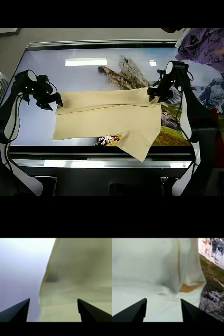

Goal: Fold the clothes and pants, and hang the long-sleeved shirts on hangers.

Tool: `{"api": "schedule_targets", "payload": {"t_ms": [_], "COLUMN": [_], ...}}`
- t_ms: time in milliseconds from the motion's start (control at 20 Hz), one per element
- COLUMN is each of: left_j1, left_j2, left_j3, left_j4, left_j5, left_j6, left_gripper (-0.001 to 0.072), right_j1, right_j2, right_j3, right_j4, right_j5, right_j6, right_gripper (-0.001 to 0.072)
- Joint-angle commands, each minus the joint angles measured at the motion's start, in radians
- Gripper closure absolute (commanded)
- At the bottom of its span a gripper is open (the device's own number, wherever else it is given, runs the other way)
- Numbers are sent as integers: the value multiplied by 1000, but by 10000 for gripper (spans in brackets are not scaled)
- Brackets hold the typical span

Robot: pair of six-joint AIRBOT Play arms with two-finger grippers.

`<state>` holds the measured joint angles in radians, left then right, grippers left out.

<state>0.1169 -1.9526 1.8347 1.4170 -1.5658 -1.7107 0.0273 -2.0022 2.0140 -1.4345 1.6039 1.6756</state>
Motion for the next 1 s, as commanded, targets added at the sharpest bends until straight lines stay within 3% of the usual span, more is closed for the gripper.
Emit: {"api": "schedule_targets", "payload": {"t_ms": [0,200,350,600,750,950], "left_j1": [34,143,241,295,284,274], "left_j2": [103,294,473,680,706,706], "left_j3": [27,-80,-335,-673,-729,-730], "left_j4": [107,146,102,29,19,19], "left_j5": [-6,-3,73,184,182,180], "left_j6": [9,34,26,7,5,4], "left_gripper": [37,39,39,39,39,39], "right_j1": [-79,-325,-451,-446,-446,-446], "right_j2": [98,294,517,809,864,864], "right_j3": [0,-188,-628,-1260,-1443,-1519], "right_j4": [75,332,396,470,527,560], "right_j5": [20,27,-55,-220,-261,-299], "right_j6": [-40,-117,-147,-180,-214,-243], "right_gripper": [204,206,209,207,206,207]}}
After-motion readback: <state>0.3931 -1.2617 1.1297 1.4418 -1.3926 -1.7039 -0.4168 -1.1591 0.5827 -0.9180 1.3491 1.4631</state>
